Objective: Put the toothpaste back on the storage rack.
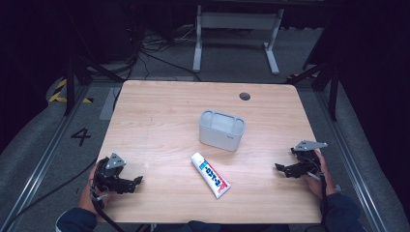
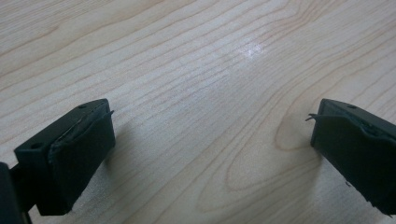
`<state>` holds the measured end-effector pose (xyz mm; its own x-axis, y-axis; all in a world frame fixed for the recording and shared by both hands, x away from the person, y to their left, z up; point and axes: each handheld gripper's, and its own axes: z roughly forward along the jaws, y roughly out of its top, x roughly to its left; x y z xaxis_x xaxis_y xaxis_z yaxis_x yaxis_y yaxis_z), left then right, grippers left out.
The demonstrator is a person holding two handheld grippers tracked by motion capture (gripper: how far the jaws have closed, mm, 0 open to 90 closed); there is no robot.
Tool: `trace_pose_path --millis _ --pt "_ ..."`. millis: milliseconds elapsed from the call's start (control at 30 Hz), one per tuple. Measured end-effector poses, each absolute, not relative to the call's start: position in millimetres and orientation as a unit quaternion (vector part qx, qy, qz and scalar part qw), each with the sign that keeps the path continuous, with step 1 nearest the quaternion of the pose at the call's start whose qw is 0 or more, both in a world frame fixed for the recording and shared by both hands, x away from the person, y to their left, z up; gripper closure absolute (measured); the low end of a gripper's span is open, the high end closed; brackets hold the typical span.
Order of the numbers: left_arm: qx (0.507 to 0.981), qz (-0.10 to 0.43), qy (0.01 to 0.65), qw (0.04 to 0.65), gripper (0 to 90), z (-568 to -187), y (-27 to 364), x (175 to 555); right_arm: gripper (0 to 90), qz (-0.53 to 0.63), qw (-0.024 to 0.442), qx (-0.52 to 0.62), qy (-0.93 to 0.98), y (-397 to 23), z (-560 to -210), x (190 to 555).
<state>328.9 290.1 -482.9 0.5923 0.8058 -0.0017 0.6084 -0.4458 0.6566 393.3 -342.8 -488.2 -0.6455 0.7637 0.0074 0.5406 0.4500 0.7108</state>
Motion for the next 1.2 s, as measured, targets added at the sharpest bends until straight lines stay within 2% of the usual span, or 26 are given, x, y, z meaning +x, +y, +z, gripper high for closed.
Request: trace_pose_path --millis 767,867,900,967,1200 --pt "0.856 0.137 0.388 0.313 1.0 -481.0 292.6 334.1 0.0 0.350 0.160 0.392 0.836 -343.4 -488.2 391.6" --pt "0.856 0.140 0.385 0.316 2.9 -480.7 290.8 336.2 0.0 0.350 0.160 0.392 0.836 -343.7 -488.2 391.3" --pt "0.855 0.139 0.384 0.320 5.7 -480.0 289.3 335.5 0.0 0.350 0.160 0.392 0.836 -343.6 -488.2 391.3" --pt "0.858 0.139 0.374 0.324 17.0 -478.8 288.3 335.5 0.0 0.350 0.160 0.392 0.836 -343.6 -488.1 391.3" --pt "0.871 0.142 0.340 0.326 17.8 -471.5 268.4 340.0 0.0 0.350 0.160 0.392 0.836 -343.7 -488.2 391.4"
